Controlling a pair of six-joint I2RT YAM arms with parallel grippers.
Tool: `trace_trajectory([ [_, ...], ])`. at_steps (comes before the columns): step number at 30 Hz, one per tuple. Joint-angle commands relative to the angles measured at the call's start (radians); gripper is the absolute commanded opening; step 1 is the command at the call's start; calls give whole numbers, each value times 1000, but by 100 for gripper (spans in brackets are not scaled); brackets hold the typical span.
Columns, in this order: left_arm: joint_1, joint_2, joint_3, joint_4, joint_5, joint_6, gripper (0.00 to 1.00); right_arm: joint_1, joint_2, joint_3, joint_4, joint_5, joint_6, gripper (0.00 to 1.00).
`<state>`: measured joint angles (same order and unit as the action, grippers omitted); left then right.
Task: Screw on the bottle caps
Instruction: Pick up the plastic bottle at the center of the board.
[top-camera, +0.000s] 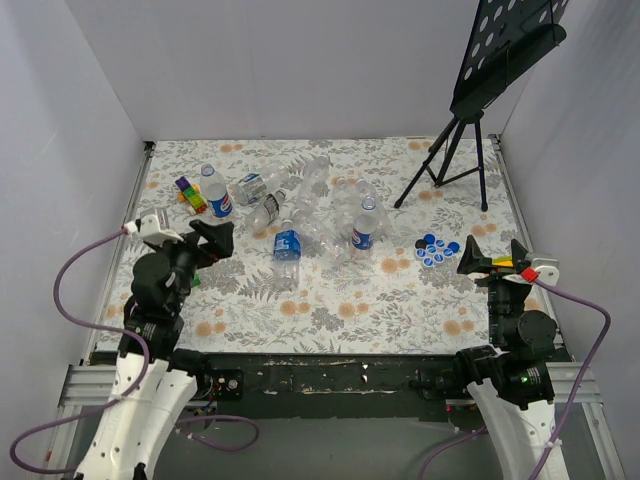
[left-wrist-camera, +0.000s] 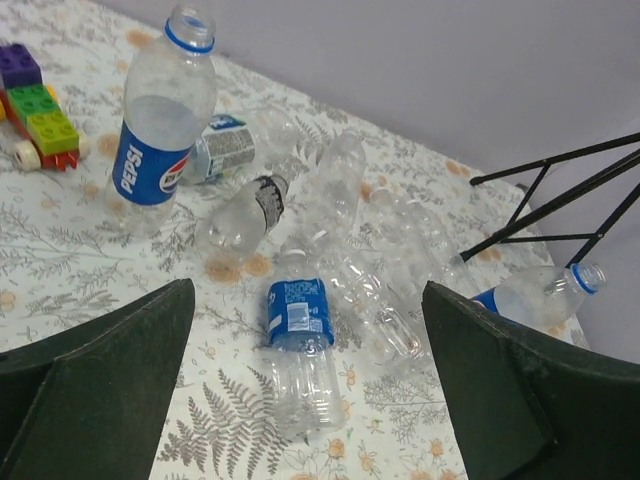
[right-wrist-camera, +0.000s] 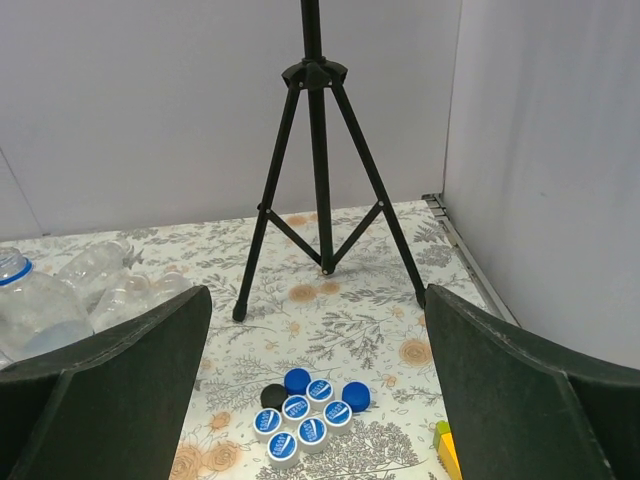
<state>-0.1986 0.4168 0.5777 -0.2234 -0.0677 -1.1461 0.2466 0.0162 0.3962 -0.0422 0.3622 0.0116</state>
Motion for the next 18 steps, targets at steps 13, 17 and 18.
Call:
trace_trajectory([
  [13, -217, 836, 430, -379, 83, -84, 98, 28, -84, -17, 90, -37, -39, 95],
  [17, -323, 964, 502, -424, -133, -99, 98, 29, -90, -19, 93, -45, -44, 96],
  [18, -335, 990, 517, -426, -173, -104, 98, 29, -91, -19, 93, -43, -45, 95],
])
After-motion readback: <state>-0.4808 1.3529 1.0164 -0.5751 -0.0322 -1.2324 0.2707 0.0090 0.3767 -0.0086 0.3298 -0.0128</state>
